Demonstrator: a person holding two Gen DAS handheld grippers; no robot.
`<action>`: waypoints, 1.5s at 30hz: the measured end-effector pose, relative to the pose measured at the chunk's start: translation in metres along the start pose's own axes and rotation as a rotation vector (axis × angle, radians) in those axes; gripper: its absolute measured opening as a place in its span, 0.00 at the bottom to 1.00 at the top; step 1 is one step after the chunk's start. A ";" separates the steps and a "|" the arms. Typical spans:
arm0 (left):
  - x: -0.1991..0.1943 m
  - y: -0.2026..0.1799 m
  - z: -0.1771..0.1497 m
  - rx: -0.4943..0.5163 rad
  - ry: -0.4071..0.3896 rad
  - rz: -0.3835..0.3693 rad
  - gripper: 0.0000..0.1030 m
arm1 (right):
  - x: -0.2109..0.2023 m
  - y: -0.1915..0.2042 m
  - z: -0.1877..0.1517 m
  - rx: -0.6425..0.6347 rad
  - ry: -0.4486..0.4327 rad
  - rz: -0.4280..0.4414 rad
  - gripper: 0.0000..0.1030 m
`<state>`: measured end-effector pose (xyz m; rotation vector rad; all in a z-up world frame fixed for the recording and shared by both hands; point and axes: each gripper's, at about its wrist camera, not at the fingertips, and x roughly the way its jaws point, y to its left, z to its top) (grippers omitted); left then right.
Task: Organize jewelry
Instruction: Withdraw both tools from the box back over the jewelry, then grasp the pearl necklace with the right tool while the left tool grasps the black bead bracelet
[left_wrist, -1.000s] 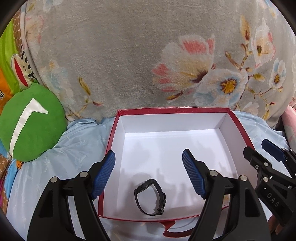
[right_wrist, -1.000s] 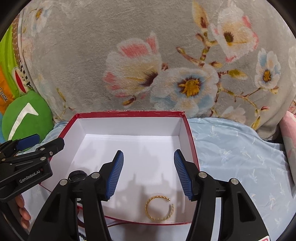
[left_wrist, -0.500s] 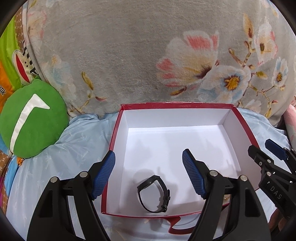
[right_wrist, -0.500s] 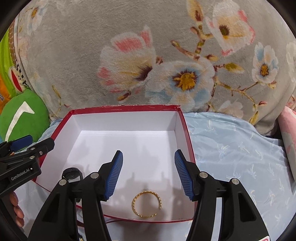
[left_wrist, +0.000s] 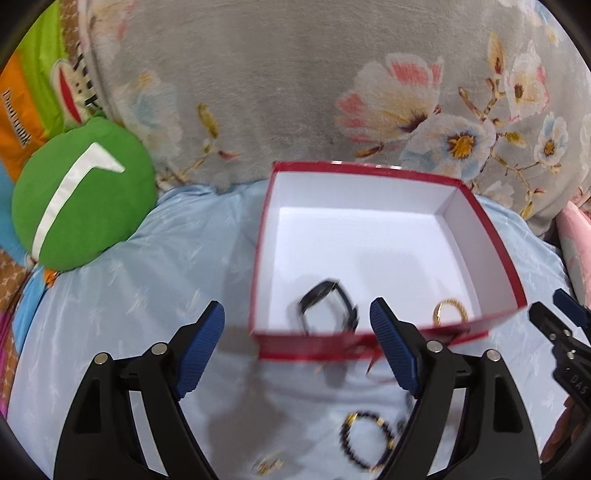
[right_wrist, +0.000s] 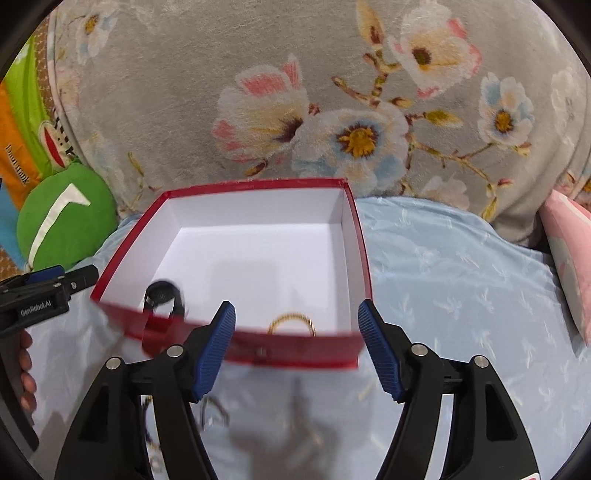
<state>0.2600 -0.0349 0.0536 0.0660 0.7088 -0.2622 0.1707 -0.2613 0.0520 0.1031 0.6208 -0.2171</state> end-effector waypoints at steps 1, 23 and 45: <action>-0.006 0.005 -0.008 -0.002 0.005 0.008 0.76 | -0.007 -0.001 -0.009 -0.004 0.005 -0.005 0.67; -0.054 0.052 -0.170 -0.171 0.204 0.002 0.76 | -0.048 -0.004 -0.165 0.047 0.224 0.025 0.69; -0.045 0.032 -0.157 -0.181 0.211 -0.080 0.76 | -0.029 0.004 -0.168 0.043 0.244 0.026 0.14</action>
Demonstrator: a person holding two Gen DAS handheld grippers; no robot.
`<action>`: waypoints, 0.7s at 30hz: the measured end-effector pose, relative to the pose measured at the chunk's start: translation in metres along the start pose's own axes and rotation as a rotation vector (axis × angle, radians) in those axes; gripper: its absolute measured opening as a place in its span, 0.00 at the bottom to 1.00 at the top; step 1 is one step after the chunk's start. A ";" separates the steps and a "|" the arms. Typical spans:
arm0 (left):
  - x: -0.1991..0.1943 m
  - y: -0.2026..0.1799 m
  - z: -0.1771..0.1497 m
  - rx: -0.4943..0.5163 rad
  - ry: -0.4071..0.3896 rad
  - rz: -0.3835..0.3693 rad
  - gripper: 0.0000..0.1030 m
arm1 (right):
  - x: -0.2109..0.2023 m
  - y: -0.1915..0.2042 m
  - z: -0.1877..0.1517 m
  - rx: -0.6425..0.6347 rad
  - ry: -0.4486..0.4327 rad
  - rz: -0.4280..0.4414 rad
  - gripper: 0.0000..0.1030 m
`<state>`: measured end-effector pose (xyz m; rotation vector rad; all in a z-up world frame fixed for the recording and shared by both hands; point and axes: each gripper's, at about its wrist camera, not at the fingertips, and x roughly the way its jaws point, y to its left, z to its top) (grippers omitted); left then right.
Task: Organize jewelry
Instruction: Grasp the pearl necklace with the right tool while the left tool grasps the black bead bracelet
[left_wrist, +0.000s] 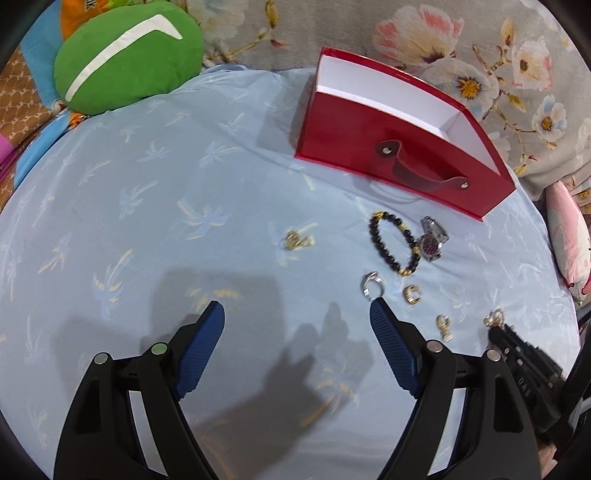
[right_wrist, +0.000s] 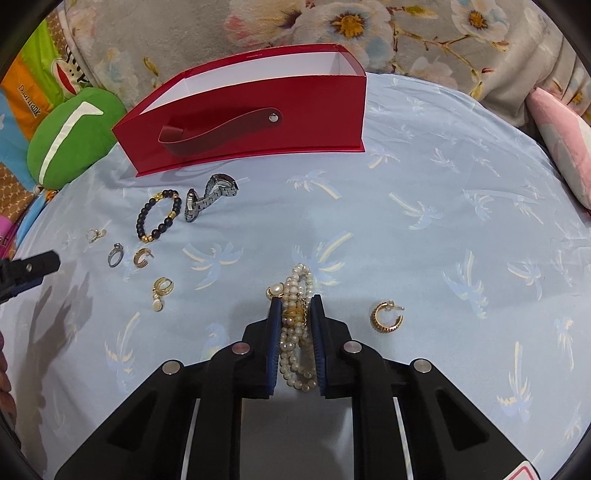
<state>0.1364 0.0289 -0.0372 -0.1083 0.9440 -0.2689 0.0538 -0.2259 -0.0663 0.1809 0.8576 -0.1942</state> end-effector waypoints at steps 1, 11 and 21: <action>0.002 -0.004 0.004 0.006 0.002 -0.009 0.76 | -0.001 0.000 -0.001 0.002 0.001 0.004 0.14; 0.057 -0.050 0.047 0.064 0.056 -0.043 0.75 | -0.002 -0.001 -0.002 0.002 0.000 0.009 0.14; 0.093 -0.083 0.052 0.159 0.077 0.034 0.56 | -0.001 -0.001 -0.002 0.008 0.000 0.017 0.15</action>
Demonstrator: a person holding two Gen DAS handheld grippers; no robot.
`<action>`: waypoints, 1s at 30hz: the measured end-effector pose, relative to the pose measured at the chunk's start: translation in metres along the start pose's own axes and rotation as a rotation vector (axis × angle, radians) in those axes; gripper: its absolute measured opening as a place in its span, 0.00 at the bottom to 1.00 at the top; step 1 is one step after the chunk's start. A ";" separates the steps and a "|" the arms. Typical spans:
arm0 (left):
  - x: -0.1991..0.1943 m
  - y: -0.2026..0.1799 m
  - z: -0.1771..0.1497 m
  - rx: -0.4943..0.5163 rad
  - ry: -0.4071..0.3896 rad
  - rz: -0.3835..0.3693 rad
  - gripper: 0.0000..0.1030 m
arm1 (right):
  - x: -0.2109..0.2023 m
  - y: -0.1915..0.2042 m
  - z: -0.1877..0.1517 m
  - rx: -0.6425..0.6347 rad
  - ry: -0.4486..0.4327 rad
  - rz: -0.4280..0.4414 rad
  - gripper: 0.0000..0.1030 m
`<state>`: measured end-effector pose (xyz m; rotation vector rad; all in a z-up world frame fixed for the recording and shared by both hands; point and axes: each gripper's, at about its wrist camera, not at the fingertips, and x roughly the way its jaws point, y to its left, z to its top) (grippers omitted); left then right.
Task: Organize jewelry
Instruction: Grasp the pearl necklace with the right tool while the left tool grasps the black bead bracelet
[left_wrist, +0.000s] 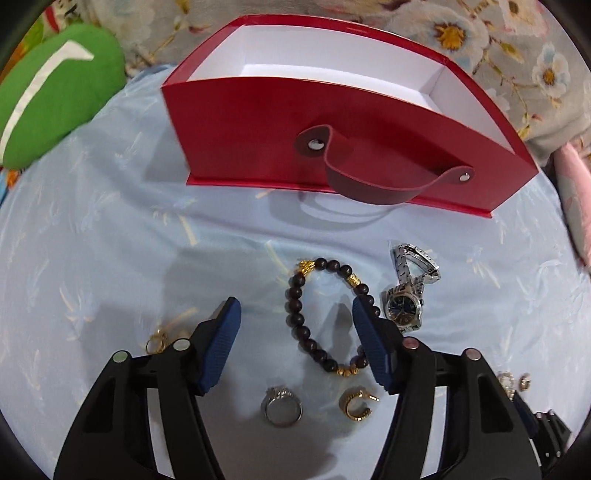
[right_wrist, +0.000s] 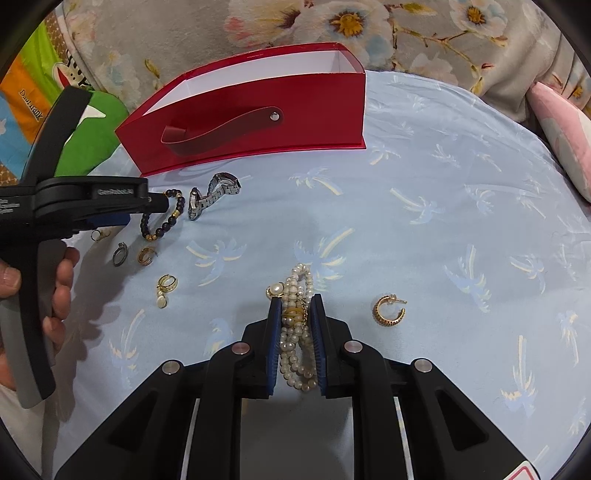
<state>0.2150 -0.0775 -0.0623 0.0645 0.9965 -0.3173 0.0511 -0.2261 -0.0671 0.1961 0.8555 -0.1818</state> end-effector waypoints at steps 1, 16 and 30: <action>0.001 -0.003 0.000 0.014 -0.007 0.012 0.48 | 0.000 0.000 0.000 0.000 0.000 0.000 0.15; -0.026 0.006 -0.011 0.010 -0.057 -0.049 0.07 | 0.000 -0.004 0.000 0.024 -0.005 0.017 0.14; -0.141 0.033 -0.017 -0.019 -0.255 -0.111 0.07 | -0.030 0.002 0.013 0.026 -0.073 0.054 0.14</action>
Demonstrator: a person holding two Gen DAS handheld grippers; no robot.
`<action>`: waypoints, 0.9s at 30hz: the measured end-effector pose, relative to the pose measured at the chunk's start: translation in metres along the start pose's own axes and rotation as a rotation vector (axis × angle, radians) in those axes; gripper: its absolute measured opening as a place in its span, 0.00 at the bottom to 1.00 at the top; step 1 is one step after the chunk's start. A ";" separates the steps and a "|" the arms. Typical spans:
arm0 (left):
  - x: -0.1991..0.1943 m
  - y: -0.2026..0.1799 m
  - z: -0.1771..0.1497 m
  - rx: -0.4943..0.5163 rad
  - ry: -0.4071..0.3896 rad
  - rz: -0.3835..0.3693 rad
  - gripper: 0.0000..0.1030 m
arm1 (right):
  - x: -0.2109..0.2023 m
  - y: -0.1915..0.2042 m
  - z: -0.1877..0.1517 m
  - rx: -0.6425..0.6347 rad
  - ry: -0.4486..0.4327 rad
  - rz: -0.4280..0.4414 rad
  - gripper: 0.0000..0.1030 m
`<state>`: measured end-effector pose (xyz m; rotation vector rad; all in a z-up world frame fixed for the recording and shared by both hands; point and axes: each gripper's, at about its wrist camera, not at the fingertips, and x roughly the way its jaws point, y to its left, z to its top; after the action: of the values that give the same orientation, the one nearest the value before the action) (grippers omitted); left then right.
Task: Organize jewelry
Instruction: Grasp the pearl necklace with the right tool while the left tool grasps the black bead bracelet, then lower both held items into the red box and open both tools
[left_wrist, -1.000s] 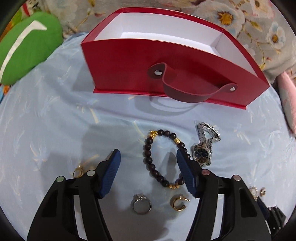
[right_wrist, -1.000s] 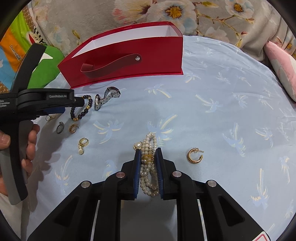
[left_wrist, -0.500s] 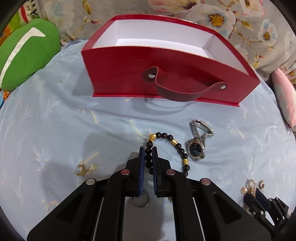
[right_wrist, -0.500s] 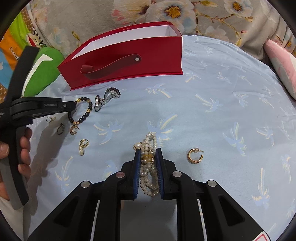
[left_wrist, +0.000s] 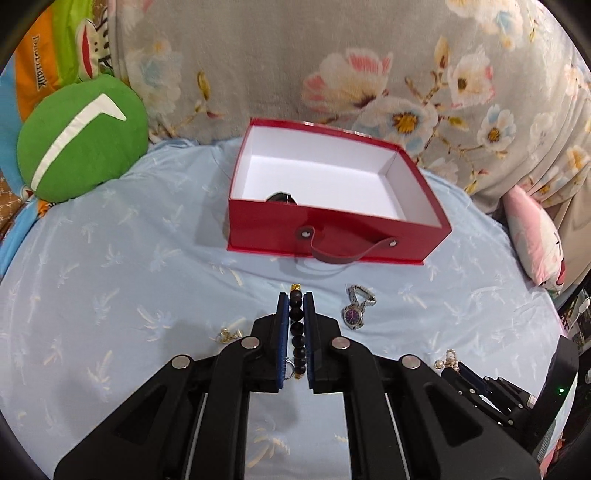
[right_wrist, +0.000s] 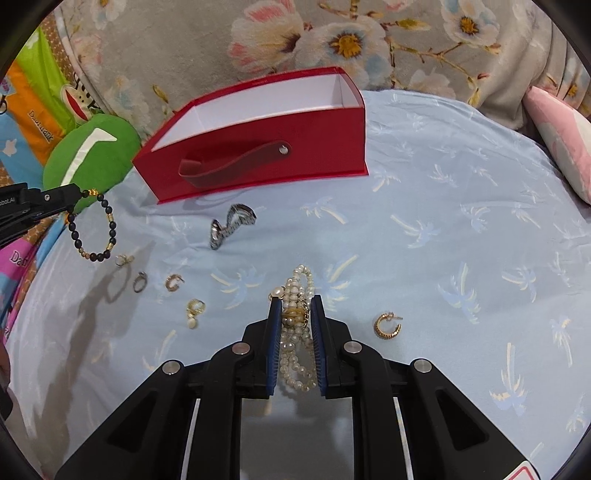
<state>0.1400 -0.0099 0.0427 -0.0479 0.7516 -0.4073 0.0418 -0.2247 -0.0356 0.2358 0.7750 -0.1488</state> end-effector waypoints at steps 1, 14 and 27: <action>-0.006 0.000 0.003 0.002 -0.012 0.001 0.07 | -0.003 0.001 0.002 -0.004 -0.008 0.004 0.14; -0.054 -0.013 0.064 0.069 -0.194 0.002 0.07 | -0.063 0.018 0.089 -0.069 -0.230 0.062 0.14; -0.036 -0.045 0.132 0.148 -0.300 0.027 0.07 | -0.074 0.023 0.186 -0.111 -0.403 0.047 0.14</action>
<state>0.1902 -0.0512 0.1714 0.0396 0.4252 -0.4179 0.1205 -0.2488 0.1485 0.1130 0.3750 -0.1037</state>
